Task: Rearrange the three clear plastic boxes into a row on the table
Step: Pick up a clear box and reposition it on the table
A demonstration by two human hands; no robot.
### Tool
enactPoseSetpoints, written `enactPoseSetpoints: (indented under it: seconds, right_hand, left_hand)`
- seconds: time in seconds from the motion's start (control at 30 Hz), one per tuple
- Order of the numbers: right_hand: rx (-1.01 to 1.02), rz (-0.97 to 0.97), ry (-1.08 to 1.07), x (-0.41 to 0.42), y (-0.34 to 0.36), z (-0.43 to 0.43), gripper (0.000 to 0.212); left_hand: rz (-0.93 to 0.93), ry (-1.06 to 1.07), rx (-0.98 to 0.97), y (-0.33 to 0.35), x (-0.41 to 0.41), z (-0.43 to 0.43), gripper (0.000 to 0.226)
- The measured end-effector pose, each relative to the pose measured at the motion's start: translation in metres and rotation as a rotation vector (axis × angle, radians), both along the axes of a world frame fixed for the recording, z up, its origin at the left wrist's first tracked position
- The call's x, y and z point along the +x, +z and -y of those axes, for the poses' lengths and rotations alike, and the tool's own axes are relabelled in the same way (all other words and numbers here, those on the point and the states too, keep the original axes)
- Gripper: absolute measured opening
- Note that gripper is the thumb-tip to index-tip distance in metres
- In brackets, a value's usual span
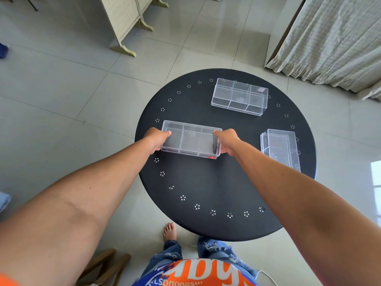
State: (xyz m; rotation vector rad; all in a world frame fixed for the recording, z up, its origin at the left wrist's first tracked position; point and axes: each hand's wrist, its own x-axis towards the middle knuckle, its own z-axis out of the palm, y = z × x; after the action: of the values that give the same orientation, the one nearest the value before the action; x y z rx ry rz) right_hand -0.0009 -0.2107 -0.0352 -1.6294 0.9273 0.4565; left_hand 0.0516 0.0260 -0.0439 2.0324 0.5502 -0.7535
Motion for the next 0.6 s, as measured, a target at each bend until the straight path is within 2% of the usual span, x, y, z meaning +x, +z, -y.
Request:
enactPoseSetpoints:
  seconds: [0.07,0.2,0.27,0.37,0.47,0.57,0.6]
  right_hand:
    - [0.01,-0.005,-0.001,-0.002,0.001,-0.001,0.013]
    - [0.008,-0.023,0.005,0.0,-0.009,0.003,0.019]
    - [0.012,-0.028,0.006,0.001,-0.014,0.005,0.021]
    - [0.026,-0.032,-0.014,0.0,-0.015,0.006,0.021]
    - [0.045,-0.026,-0.021,0.002,-0.028,0.012,0.034]
    - [0.009,-0.033,-0.015,-0.003,-0.02,0.011,0.047]
    - [-0.015,-0.032,-0.012,-0.008,-0.009,0.007,0.043]
  left_hand:
    - [0.009,-0.017,0.012,-0.001,0.0,0.0,0.044]
    - [0.04,-0.048,-0.002,0.0,0.001,0.003,0.022]
    - [0.048,-0.064,-0.01,0.001,0.001,0.003,0.021]
    - [0.048,-0.084,-0.011,0.002,0.0,0.004,0.03]
    - [0.067,-0.109,-0.003,0.004,-0.002,0.006,0.035]
    - [0.121,-0.117,0.057,0.008,-0.002,0.009,0.057]
    - [0.151,-0.112,0.104,0.011,-0.003,0.01,0.065]
